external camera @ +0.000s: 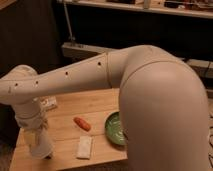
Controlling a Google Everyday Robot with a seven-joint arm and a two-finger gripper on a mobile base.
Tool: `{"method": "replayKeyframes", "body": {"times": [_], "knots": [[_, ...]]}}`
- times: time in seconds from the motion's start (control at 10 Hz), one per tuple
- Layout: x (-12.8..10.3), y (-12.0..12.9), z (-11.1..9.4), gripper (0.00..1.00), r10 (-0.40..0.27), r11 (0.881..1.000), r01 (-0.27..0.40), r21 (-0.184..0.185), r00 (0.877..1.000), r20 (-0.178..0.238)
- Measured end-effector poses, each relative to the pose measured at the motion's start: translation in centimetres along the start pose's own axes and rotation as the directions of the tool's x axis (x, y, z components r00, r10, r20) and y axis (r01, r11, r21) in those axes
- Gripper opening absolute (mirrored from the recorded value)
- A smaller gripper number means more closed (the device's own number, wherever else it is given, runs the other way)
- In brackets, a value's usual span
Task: Place the ceramic cup over the eraser
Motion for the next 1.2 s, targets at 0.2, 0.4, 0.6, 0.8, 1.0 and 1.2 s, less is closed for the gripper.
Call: {"method": "replayKeyframes", "body": {"times": [0.2, 0.4, 0.6, 0.8, 1.0, 1.2], "knots": [[0.1, 0.1, 0.5, 0.55, 0.004, 1.000, -0.004, -0.004, 1.000, -0.003], [0.1, 0.1, 0.8, 0.66, 0.006, 1.000, -0.006, -0.006, 1.000, -0.004], [0.3, 0.2, 1.1, 0.73, 0.009, 1.000, -0.009, -0.008, 1.000, -0.006], [0.3, 0.2, 1.3, 0.92, 0.013, 1.000, -0.013, -0.012, 1.000, -0.007], [0.4, 0.3, 1.6, 0.97, 0.016, 1.000, -0.016, -0.016, 1.000, -0.009], [0.5, 0.3, 1.9, 0.97, 0.019, 1.000, -0.020, -0.020, 1.000, -0.013]]}}
